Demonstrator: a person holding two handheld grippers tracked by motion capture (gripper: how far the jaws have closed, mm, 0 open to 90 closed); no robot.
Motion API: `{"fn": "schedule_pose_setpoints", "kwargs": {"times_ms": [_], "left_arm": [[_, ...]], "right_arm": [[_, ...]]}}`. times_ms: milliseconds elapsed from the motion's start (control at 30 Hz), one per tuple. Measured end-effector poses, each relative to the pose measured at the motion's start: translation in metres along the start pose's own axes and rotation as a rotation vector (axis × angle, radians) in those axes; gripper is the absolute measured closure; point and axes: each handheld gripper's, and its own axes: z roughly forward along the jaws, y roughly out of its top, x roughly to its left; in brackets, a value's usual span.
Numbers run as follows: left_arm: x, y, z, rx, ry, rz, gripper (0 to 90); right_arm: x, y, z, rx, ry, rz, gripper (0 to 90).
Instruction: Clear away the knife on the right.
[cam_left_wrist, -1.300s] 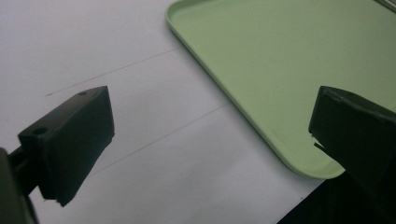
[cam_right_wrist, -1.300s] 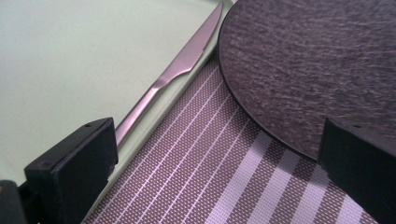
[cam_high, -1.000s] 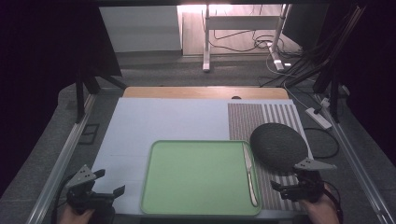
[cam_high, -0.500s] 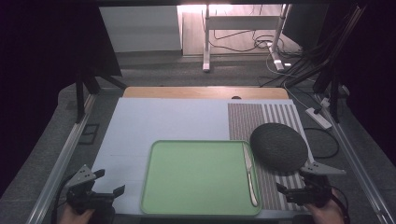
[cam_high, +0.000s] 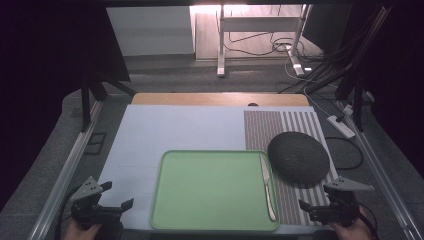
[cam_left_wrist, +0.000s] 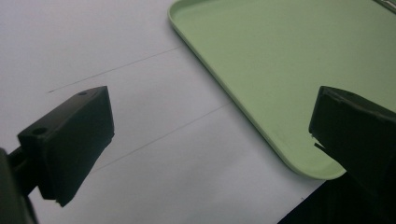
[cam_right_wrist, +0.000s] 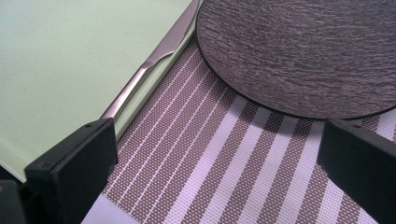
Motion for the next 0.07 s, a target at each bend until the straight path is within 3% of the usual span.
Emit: {"fn": "schedule_pose_setpoints", "kwargs": {"times_ms": [67], "left_arm": [[-0.0002, 0.0005, 0.0003, 0.000, 0.000, -0.001, 0.9]], "right_arm": [[-0.0001, 0.0001, 0.0005, 0.005, -0.002, -0.003, 0.0]]}}
